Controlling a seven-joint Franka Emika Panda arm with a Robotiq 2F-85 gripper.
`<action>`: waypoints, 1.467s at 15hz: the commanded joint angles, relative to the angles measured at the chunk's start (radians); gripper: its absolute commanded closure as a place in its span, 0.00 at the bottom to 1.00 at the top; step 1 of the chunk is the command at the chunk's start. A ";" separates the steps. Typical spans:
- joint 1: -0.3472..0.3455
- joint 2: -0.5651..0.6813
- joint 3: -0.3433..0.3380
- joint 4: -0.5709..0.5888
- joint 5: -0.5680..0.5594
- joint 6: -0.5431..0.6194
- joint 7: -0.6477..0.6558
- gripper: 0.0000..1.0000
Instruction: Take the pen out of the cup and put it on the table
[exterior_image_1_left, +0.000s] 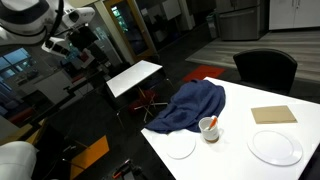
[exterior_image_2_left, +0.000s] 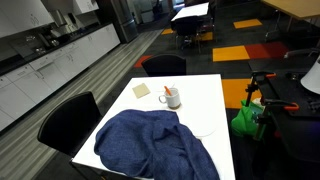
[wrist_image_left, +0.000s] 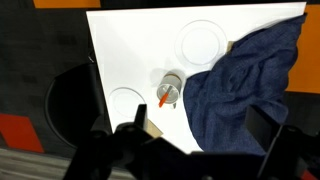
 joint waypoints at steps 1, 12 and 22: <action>0.001 0.082 -0.054 0.034 -0.014 0.072 -0.016 0.00; -0.028 0.311 -0.174 -0.013 -0.022 0.363 -0.019 0.00; -0.041 0.467 -0.235 -0.038 -0.113 0.506 -0.022 0.00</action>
